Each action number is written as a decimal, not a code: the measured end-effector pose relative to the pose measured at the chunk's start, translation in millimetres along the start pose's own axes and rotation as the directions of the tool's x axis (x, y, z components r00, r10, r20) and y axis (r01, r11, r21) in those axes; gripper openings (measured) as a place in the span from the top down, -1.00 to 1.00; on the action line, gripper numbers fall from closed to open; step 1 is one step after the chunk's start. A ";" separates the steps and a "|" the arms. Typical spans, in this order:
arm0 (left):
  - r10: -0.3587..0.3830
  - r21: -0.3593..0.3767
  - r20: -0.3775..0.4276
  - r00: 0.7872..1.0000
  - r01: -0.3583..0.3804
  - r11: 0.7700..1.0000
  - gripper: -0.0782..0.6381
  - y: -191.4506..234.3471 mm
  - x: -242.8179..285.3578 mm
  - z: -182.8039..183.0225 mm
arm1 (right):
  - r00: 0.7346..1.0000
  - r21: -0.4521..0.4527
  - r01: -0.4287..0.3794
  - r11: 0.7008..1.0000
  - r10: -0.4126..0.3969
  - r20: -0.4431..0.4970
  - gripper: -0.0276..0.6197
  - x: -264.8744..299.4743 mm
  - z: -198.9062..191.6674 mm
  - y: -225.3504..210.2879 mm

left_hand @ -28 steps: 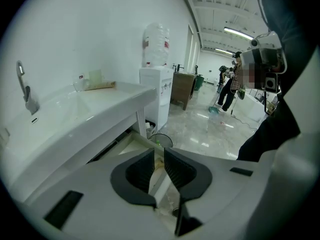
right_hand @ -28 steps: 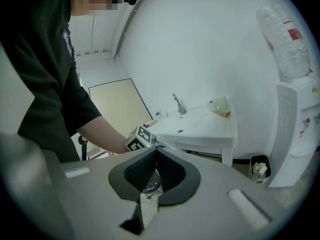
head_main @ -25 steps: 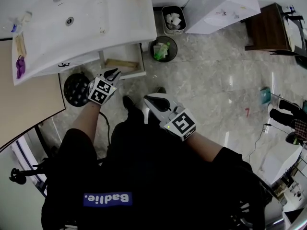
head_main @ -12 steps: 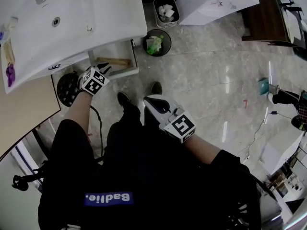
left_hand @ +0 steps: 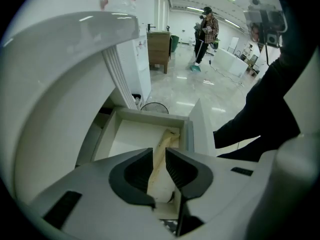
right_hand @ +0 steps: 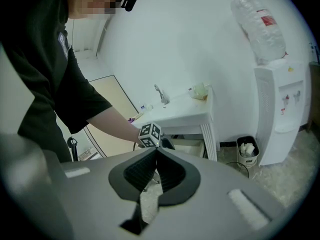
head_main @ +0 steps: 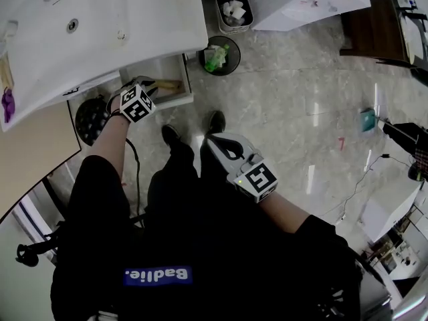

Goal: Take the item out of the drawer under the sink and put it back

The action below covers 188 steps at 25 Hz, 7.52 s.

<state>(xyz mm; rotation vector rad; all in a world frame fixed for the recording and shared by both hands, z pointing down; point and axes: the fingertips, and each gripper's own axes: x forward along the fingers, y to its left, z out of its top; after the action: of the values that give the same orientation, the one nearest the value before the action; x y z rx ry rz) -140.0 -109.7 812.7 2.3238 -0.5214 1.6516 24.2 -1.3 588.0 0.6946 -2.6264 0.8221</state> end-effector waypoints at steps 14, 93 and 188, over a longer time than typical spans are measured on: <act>-0.038 0.196 -0.155 0.987 0.069 0.978 0.48 0.5 51.6 -29.4 | 0.999 0.039 0.019 0.999 -0.018 -0.044 0.91 3.7 -25.4 -10.8; 0.276 -0.384 0.348 0.896 -0.133 0.914 0.64 -86.5 -213.1 33.2 | 0.998 -0.193 -0.019 0.981 0.030 0.054 0.91 -8.7 85.2 90.4; 0.181 -0.061 0.105 0.978 -0.175 0.983 0.65 -29.8 -117.6 27.4 | 1.000 -0.048 0.013 0.999 -0.013 0.013 0.91 -22.5 54.5 37.0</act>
<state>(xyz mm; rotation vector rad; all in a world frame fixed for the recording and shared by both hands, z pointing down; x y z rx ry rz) -138.9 -76.3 692.9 2.4014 -0.8077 1.5685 15.9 0.8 518.9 0.7050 -2.6408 0.7504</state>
